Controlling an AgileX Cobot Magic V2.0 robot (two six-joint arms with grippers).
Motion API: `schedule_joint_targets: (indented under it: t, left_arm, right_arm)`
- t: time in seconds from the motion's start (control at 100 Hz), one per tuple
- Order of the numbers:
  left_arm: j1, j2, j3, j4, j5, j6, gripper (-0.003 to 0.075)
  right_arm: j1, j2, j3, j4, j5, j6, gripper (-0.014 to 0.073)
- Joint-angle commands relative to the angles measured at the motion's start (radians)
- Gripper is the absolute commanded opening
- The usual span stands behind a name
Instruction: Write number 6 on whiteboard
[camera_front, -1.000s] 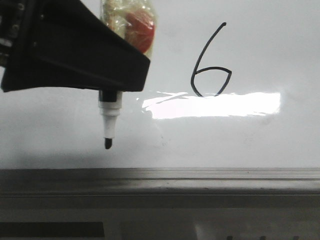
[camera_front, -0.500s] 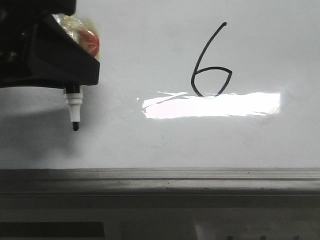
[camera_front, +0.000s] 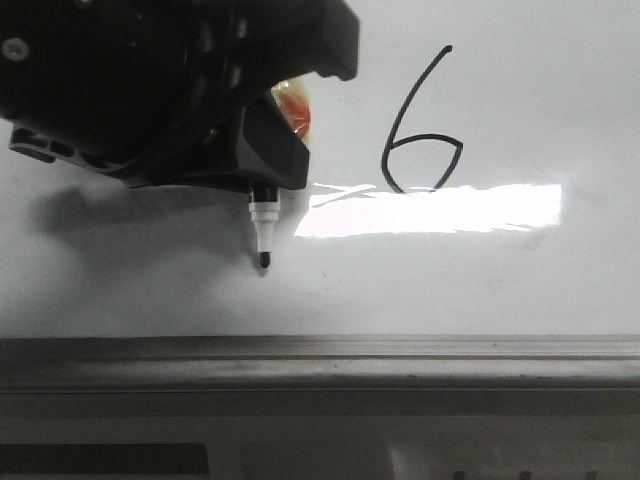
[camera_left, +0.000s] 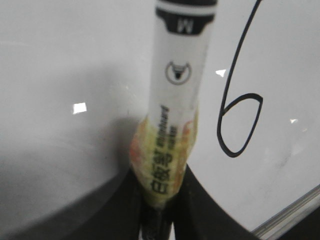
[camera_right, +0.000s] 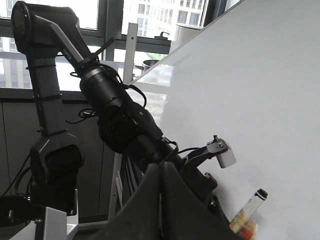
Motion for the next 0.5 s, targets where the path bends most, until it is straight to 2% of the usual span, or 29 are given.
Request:
schedule_joint_targets:
  t: [0.0,0.21,0.49]
  left_arm:
    - [0.043,0.007,-0.024,-0.025,-0.031,-0.006,-0.002]
    - [0.115,0.012,-0.024,-0.025,-0.008,-0.006,-0.002]
    - [0.118,0.046,-0.024,-0.025,-0.005,-0.006,-0.002]
  right_arm:
    - [-0.005,0.008,-0.033,0.014,-0.081,-0.001,-0.0071]
    - [-0.005,0.008,-0.033,0.014,-0.082,-0.001,-0.0071]
    - [-0.005,0.008,-0.033,0.014,-0.104,-0.001,-0.0071]
